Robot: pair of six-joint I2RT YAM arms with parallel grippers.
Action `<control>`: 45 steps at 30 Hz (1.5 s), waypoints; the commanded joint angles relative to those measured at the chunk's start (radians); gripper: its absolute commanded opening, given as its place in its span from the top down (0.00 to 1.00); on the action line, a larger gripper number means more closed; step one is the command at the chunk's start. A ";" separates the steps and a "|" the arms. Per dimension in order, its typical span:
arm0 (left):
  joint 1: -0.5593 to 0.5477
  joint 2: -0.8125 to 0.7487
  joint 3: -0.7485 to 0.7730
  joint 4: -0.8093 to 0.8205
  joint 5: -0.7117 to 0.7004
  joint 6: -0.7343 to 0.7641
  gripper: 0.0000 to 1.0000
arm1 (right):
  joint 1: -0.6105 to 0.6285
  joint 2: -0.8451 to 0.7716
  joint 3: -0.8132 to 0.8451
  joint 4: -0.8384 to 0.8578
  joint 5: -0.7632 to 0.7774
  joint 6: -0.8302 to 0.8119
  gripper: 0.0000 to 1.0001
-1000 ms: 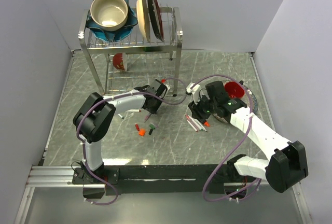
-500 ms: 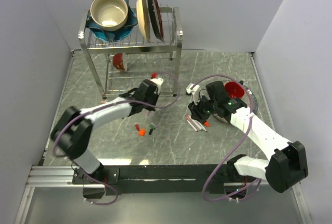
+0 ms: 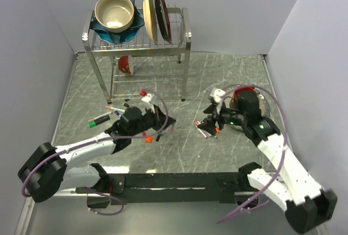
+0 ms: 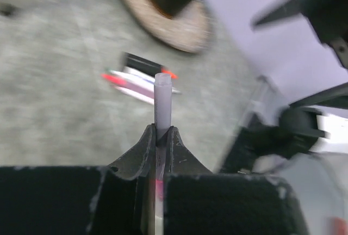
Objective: Open the pen caps
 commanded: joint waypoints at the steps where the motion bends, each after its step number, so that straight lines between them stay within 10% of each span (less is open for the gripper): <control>1: -0.091 0.013 -0.053 0.398 0.026 -0.211 0.99 | -0.100 -0.088 -0.108 0.311 -0.254 0.312 0.02; 9: -0.193 0.084 -0.027 0.472 -0.149 -0.208 0.99 | -0.158 -0.053 -0.238 0.655 -0.233 0.828 0.00; 24: -0.252 0.262 0.109 0.503 -0.138 -0.210 0.99 | -0.155 0.056 -0.249 0.699 -0.242 0.936 0.24; 27: -0.260 0.277 0.137 0.498 -0.138 -0.207 0.99 | -0.154 0.075 -0.241 0.698 -0.262 0.937 0.35; 34: -0.269 0.309 0.180 0.464 -0.150 -0.195 0.98 | -0.152 0.109 -0.222 0.702 -0.371 0.927 1.00; 41: -0.269 0.266 0.117 0.460 -0.141 -0.175 0.26 | -0.177 0.075 -0.160 0.570 -0.342 0.789 1.00; 45: -0.269 0.254 0.070 0.455 -0.101 -0.161 0.23 | -0.190 0.066 -0.166 0.583 -0.349 0.795 1.00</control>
